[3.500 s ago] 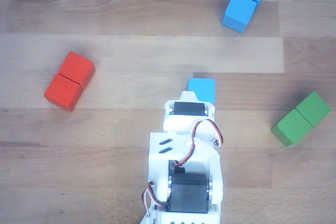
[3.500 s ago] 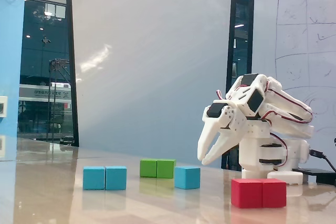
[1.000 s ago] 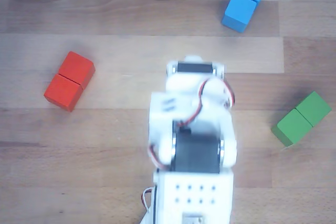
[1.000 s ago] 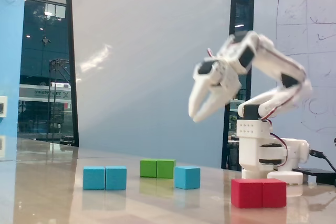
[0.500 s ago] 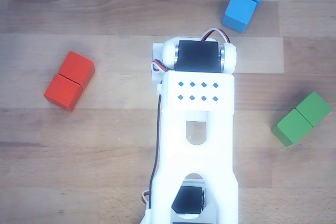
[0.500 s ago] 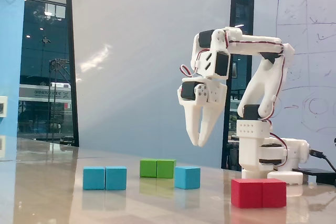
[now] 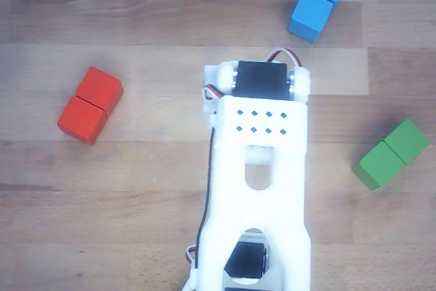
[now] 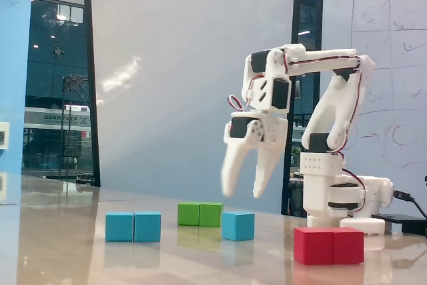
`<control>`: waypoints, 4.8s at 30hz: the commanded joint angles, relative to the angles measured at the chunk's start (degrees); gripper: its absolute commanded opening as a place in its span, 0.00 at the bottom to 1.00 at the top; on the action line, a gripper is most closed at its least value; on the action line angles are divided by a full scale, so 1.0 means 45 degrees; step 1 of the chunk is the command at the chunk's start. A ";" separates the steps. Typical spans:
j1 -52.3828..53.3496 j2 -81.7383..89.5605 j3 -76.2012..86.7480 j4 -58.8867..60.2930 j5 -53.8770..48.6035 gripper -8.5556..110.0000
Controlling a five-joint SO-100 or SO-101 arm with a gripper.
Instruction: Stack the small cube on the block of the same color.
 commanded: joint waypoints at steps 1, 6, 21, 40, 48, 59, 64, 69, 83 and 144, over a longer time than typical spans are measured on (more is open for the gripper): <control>0.0820 0.0195 0.0020 -0.0195 -0.0098 0.41; 0.0898 0.0000 0.0059 -0.0176 -0.0078 0.43; 0.0898 -0.1191 0.1055 -0.1953 -0.0078 0.35; 0.0898 -0.1484 0.2363 -0.3652 -0.0176 0.30; 0.0898 -0.1465 0.2285 -0.3711 -0.0195 0.18; 0.0918 -0.1211 0.0684 -0.3418 -0.0273 0.21; 0.0938 -0.1230 -0.2383 -0.2051 -0.0605 0.21; 0.1055 -0.1504 -0.5879 -0.0098 -0.1934 0.21; 0.2285 -0.7695 -1.1914 0.0762 -0.2422 0.20; 0.2090 -1.1680 -1.4316 0.1191 -0.2559 0.35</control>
